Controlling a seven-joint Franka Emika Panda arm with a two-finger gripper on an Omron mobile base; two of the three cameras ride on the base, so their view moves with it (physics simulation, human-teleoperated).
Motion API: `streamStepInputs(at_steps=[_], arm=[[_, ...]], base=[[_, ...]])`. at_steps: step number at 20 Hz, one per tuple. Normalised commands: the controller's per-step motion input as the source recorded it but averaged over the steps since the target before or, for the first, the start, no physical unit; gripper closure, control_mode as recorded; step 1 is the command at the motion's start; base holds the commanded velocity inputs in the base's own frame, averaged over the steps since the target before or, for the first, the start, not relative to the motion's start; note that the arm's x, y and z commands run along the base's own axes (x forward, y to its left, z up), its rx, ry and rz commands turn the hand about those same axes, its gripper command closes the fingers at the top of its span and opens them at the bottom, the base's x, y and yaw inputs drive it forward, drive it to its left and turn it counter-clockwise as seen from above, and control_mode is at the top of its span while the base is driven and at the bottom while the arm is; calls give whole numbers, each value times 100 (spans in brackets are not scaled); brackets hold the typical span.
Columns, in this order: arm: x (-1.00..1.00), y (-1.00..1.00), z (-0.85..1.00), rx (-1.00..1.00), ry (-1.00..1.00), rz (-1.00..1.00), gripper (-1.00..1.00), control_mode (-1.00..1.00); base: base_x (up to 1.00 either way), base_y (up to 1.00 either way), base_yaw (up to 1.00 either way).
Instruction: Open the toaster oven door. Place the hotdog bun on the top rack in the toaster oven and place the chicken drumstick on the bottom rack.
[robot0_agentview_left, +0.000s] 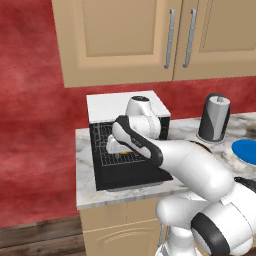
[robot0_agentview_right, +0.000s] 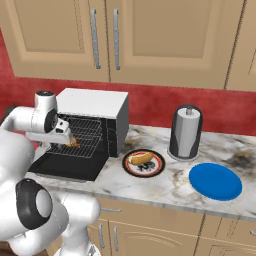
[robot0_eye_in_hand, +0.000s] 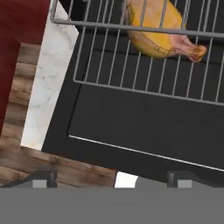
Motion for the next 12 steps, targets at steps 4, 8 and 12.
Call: streamStepInputs(at_steps=[4,8,12], arm=[[26,-2,65,-4,-4,-6,-100,-100],[85,-4,-14,-12,-11,0,-100,-100],[44,0,-14,-14,-25,0,-100,-100]], base=[[0,0,0],[0,0,0],[0,0,0]])
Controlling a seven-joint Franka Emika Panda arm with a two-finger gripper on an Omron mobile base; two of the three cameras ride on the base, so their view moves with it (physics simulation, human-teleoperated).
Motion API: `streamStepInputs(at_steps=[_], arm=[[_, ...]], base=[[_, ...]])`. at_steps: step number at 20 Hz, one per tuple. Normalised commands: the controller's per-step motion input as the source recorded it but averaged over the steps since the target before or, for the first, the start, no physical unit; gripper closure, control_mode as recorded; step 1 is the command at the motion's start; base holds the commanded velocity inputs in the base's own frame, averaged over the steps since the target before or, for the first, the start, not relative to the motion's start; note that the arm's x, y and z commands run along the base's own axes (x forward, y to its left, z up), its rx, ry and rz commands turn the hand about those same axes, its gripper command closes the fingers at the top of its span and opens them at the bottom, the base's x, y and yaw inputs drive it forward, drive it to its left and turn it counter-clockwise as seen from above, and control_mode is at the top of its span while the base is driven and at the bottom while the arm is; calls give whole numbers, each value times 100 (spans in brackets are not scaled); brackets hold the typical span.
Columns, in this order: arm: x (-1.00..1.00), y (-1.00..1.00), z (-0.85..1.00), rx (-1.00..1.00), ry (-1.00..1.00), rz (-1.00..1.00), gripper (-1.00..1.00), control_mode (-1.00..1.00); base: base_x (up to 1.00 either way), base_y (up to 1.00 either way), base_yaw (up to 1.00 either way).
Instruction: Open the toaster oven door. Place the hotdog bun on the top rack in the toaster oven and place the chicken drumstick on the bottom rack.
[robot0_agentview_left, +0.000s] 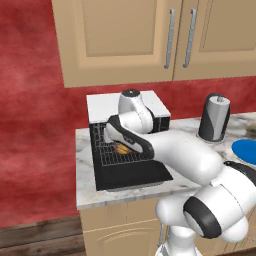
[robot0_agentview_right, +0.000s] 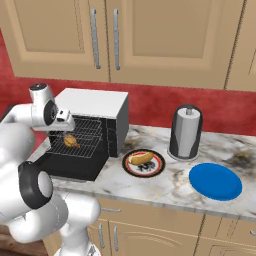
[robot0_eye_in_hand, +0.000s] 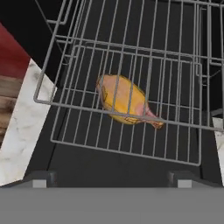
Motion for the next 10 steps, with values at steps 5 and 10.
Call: streamStepInputs(at_steps=[5,10], arm=[[20,-1,-35,-4,-13,-1,-100,-100],[22,-3,-21,0,-13,-8,-100,-100]], base=[[0,0,0],[0,0,0]])
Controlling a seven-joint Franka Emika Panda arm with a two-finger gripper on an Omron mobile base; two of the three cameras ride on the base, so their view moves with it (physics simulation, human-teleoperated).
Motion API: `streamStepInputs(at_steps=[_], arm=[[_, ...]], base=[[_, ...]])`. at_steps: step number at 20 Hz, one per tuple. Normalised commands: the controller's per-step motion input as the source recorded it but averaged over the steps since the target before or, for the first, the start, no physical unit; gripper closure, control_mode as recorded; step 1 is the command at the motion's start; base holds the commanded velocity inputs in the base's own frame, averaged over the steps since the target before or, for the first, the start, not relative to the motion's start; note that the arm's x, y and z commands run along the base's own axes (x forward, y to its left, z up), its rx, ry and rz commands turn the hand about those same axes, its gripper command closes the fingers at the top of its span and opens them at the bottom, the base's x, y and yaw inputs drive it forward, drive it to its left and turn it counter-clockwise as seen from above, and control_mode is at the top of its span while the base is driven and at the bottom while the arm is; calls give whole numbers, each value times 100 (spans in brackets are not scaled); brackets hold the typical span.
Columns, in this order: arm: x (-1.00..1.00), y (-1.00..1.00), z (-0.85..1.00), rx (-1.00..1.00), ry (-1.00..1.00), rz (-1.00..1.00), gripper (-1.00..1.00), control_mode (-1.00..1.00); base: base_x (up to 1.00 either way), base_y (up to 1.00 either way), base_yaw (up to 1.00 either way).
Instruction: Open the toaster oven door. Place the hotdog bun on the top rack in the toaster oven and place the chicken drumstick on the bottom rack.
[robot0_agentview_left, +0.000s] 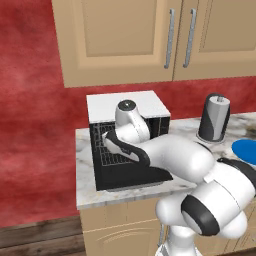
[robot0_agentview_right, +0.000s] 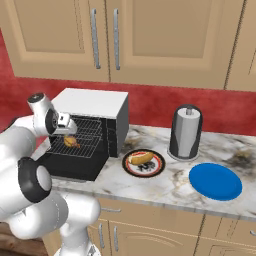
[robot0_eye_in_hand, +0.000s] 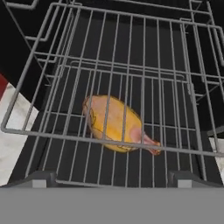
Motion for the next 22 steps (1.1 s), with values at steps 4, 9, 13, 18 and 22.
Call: streamStepInputs(at_steps=[4,9,13,18,22], arm=[[4,-4,7,2,-15,-10,-100,-100],[21,-11,-1,4,-3,-12,-100,-100],[46,-22,-3,3,0,-13,-100,-100],[39,-16,-7,2,0,-12,-100,-100],[41,-12,-44,0,0,-11,-100,-100]], base=[[0,0,0],[0,0,0],[0,0,0],[0,0,0],[0,0,0]])
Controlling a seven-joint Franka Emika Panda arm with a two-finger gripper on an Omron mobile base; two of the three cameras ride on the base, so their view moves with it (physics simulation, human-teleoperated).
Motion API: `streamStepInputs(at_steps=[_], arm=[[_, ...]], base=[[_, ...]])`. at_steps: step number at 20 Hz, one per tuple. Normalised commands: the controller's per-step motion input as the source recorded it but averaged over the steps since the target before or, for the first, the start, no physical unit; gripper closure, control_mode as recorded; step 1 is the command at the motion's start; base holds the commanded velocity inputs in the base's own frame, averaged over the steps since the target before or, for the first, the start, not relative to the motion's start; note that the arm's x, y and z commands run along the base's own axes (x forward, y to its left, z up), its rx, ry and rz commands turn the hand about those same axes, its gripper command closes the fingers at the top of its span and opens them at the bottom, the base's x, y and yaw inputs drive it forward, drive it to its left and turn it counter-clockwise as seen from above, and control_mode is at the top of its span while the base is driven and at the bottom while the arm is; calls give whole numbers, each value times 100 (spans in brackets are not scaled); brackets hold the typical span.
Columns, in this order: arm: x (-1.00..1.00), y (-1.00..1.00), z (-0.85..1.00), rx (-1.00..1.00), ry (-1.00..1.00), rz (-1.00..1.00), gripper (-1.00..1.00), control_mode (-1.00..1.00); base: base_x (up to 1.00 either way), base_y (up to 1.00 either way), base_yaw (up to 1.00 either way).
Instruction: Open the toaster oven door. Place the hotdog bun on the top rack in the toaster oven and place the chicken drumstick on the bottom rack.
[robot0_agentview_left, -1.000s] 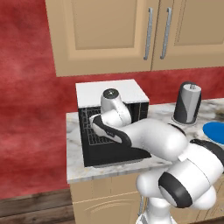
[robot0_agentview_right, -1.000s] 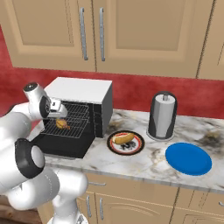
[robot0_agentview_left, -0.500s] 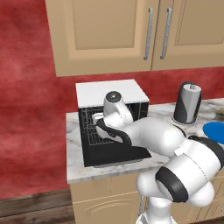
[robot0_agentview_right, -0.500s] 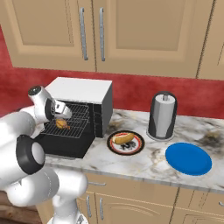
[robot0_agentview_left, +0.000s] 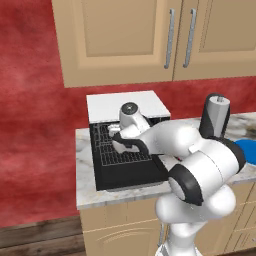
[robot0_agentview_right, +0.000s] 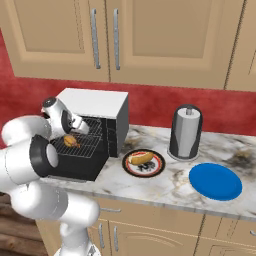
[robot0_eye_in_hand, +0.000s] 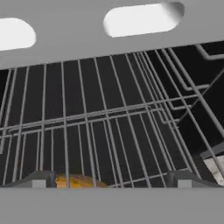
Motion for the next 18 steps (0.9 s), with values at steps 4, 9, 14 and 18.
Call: streamStepInputs(at_steps=[4,9,14,18], arm=[[22,0,-63,0,0,-7,-100,-100],[-59,10,-52,0,5,-2,-100,-100],[-100,18,-52,0,26,-6,-100,-100],[-100,5,-51,0,42,-9,-100,-100]], base=[[0,0,0],[0,0,0],[0,0,0],[0,0,0]])
